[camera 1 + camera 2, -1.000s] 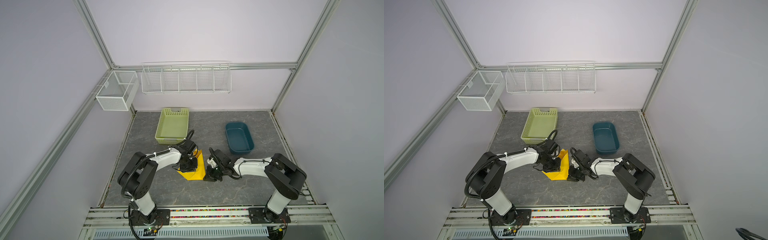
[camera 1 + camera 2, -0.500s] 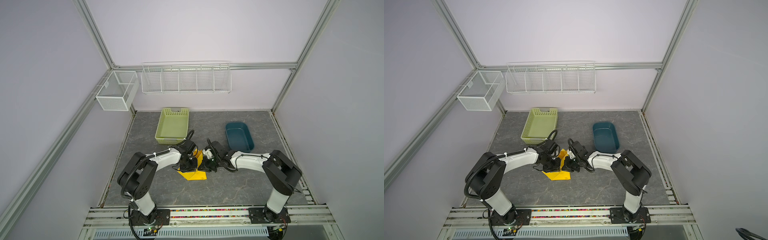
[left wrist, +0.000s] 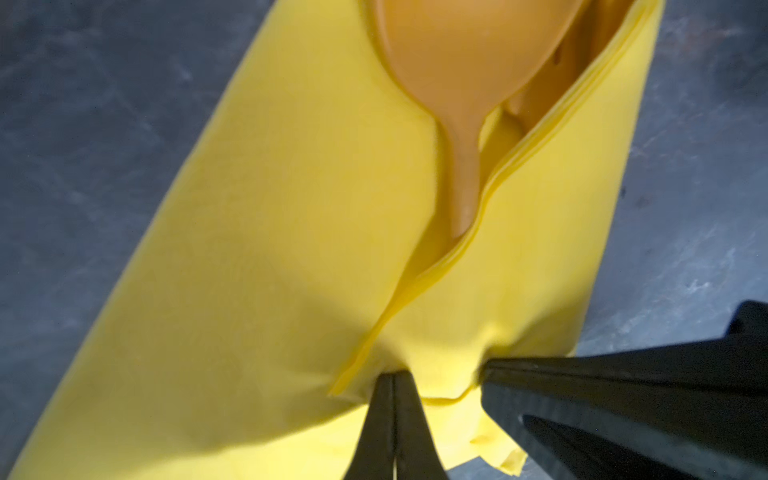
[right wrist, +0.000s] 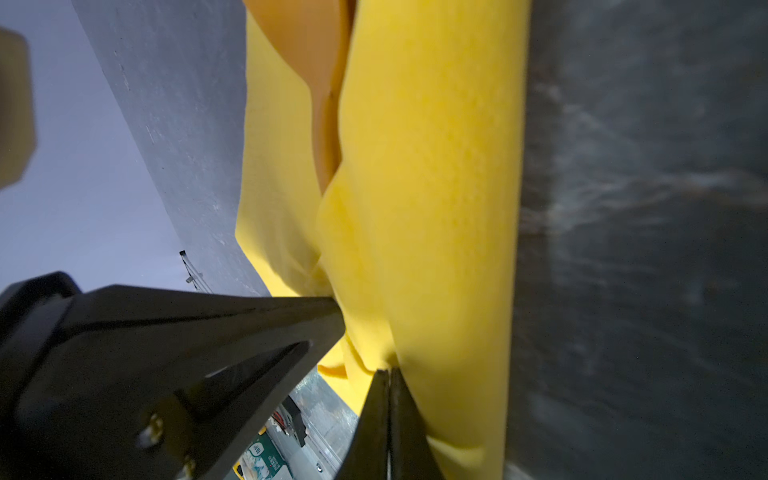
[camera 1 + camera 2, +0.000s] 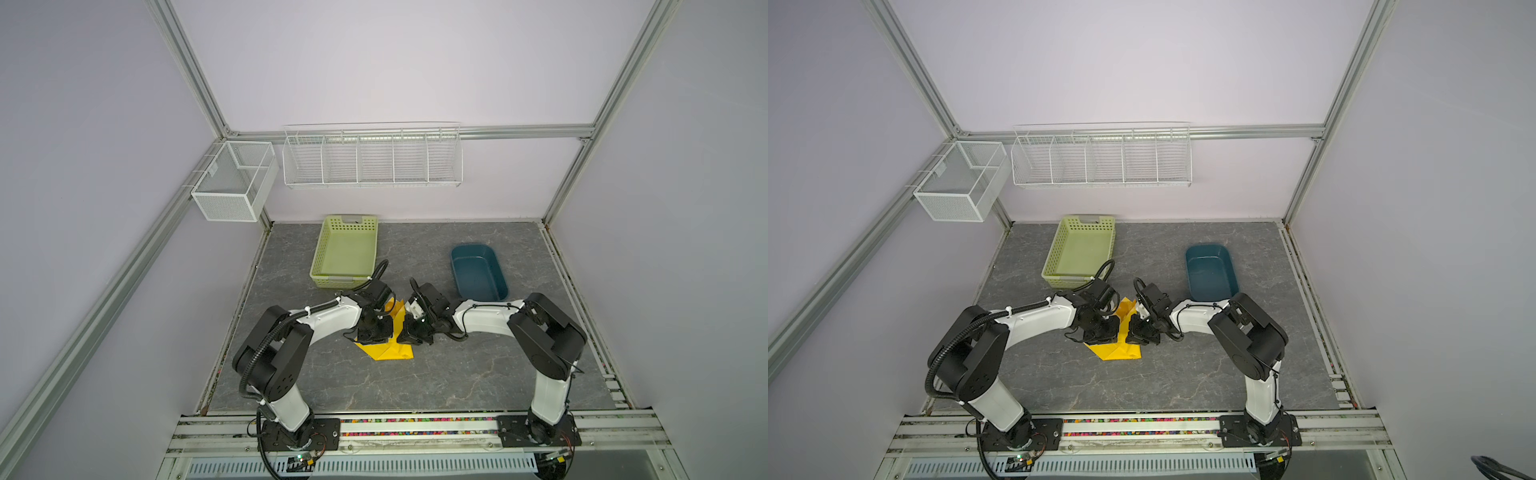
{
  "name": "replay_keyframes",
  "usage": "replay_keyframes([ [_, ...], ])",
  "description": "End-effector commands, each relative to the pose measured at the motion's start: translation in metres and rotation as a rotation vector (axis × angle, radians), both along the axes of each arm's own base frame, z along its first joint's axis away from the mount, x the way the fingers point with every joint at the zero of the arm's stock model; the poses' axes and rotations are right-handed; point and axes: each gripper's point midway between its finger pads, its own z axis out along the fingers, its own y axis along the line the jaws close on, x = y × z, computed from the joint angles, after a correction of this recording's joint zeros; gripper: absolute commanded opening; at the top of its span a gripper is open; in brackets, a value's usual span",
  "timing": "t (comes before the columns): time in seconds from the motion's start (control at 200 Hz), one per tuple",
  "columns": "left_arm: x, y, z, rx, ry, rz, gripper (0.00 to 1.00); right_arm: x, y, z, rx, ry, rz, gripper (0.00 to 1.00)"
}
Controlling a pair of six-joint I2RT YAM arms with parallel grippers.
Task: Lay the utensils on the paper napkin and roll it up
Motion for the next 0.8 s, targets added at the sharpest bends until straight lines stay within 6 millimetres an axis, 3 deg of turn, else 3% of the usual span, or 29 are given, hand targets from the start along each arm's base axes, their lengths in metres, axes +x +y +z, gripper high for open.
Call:
replay_keyframes([
  [0.0,-0.012,0.025,-0.012,0.111,0.031,-0.005,0.00,0.003,-0.004,-0.001,0.004,0.005,-0.020,0.08],
  [0.14,-0.013,0.027,-0.014,0.118,0.033,-0.007,0.00,0.011,0.010,0.024,0.086,-0.034,-0.010,0.09],
  [0.235,-0.014,0.026,-0.014,0.115,0.033,-0.007,0.00,0.016,0.016,0.029,0.103,-0.038,-0.007,0.09],
  [0.655,-0.016,0.027,-0.014,0.110,0.032,-0.001,0.00,0.033,0.026,-0.003,0.027,0.002,-0.021,0.07],
  [0.795,-0.017,0.029,-0.015,0.116,0.034,0.002,0.00,0.034,0.014,-0.013,-0.059,-0.006,-0.024,0.07],
])
